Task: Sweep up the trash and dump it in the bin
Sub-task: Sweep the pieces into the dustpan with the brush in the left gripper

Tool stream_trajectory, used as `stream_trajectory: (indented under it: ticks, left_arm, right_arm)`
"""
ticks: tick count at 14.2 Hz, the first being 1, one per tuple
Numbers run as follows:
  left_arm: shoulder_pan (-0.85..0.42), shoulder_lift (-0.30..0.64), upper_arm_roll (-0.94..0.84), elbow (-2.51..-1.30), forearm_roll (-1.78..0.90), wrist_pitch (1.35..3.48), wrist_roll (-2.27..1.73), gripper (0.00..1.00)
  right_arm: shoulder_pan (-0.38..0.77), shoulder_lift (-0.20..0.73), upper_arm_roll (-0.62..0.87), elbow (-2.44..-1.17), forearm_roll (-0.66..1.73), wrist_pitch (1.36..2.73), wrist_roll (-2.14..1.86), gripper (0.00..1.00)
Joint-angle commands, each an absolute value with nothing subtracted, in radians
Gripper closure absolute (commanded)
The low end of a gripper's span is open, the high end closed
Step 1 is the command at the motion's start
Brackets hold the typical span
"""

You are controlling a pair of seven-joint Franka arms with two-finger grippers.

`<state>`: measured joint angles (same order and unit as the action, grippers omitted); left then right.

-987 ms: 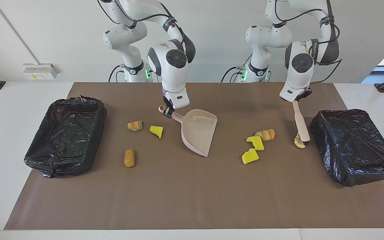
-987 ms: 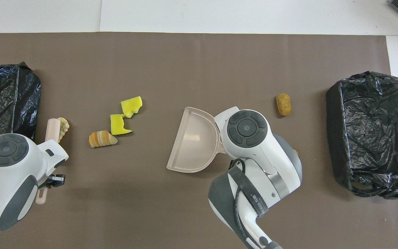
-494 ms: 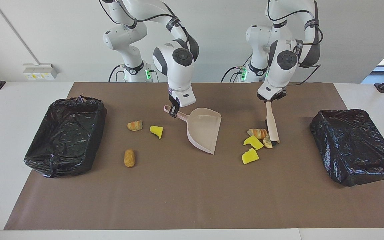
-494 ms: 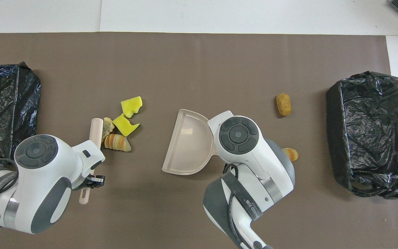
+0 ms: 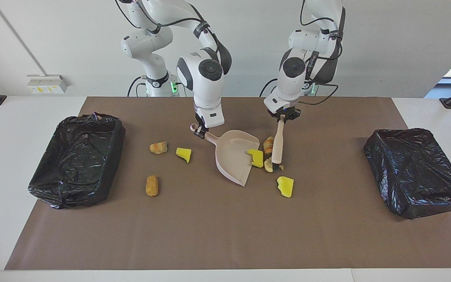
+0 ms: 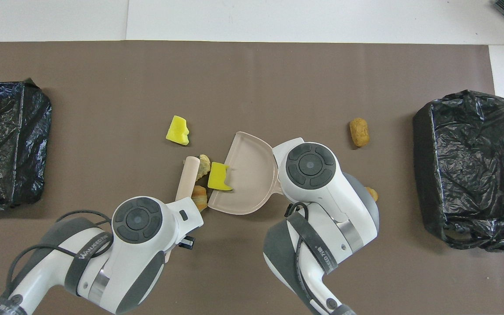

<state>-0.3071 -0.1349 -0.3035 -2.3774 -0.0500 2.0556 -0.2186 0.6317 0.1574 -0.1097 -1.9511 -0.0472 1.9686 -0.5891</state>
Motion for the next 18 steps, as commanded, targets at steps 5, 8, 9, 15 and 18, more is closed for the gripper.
stream_trajectory:
  ticks: [5,8,9,15,18]
  left_arm:
    - [-0.311,-0.115,-0.436,-2.231,-0.177,2.042,-0.356,1.0]
    - [-0.298,-0.127,-0.42,-2.162,-0.245,2.011,-0.342,1.0]
    - [-0.292,-0.127,-0.398,-2.154,-0.245,1.999,-0.339,1.0]
    - [-0.288,-0.109,-0.18,-2.151,-0.226,1.983,-0.199,1.0]
    - [-0.272,-0.014,-0.094,-2.117,-0.067,1.999,-0.06,1.0]
  right_arm:
    - [0.604,0.155,-0.103,-1.965,-0.025,1.968,-0.623,1.0]
    - [0.604,0.155,-0.103,-1.963,-0.025,1.968,-0.623,1.0]
    - [0.604,0.155,-0.103,-1.963,-0.025,1.968,-0.623,1.0]
    - [0.612,0.153,-0.103,-1.965,-0.025,1.976,-0.7,1.0]
    - [0.606,0.141,-0.103,-2.009,-0.021,1.989,-0.812,1.0]
